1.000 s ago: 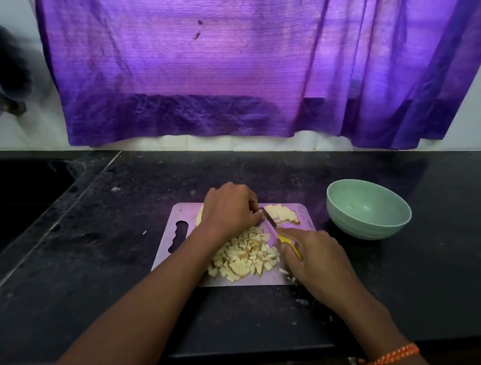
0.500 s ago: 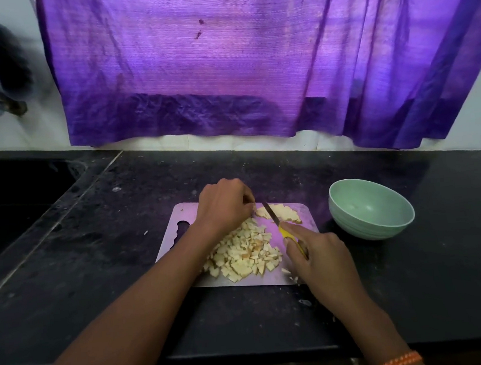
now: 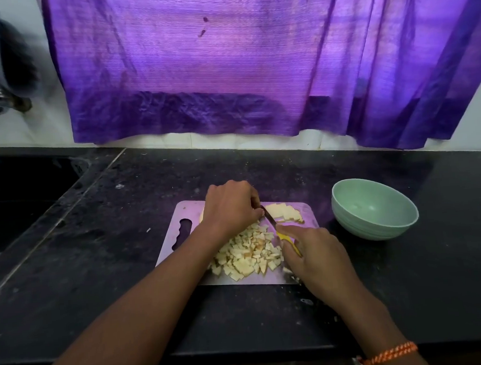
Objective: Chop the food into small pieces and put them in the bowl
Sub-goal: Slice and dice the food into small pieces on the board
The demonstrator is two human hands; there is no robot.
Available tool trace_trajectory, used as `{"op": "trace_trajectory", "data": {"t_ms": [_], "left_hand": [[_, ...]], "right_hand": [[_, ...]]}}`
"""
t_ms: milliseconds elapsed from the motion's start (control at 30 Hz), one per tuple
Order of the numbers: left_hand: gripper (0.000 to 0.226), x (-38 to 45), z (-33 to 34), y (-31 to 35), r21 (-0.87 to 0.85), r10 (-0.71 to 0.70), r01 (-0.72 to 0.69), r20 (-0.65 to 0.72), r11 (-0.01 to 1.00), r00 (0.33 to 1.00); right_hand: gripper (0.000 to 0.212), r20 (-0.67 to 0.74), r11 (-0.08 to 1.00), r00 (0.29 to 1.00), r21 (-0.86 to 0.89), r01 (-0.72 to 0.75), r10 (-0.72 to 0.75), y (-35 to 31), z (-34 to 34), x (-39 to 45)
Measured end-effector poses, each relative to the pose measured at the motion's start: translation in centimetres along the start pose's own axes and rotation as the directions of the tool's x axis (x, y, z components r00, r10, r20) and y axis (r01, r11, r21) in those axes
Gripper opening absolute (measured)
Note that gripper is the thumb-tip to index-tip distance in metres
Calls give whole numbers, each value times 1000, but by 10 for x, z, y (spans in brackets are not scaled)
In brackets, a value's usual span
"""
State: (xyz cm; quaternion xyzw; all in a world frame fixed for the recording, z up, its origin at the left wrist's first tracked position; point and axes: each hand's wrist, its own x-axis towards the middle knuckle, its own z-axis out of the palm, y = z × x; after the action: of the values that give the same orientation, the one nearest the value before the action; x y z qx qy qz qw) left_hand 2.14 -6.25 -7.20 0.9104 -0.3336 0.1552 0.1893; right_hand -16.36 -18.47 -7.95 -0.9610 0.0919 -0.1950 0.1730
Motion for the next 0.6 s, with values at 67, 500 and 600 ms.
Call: {"op": "trace_trajectory", "data": {"t_ms": [67, 500, 600], "left_hand": [[18, 0, 0, -1, 1, -3, 3, 0, 1000, 1000], [17, 0, -7, 2, -186, 13, -11, 13, 982, 1000], [29, -2, -4, 9, -221, 158, -128, 124, 967, 980]], "right_hand": [[34, -11, 1000, 1000, 20, 5, -4, 5, -1, -9], [27, -240, 989, 960, 46, -139, 146, 54, -23, -18], [20, -158, 986, 977, -58, -157, 146, 61, -22, -11]]}}
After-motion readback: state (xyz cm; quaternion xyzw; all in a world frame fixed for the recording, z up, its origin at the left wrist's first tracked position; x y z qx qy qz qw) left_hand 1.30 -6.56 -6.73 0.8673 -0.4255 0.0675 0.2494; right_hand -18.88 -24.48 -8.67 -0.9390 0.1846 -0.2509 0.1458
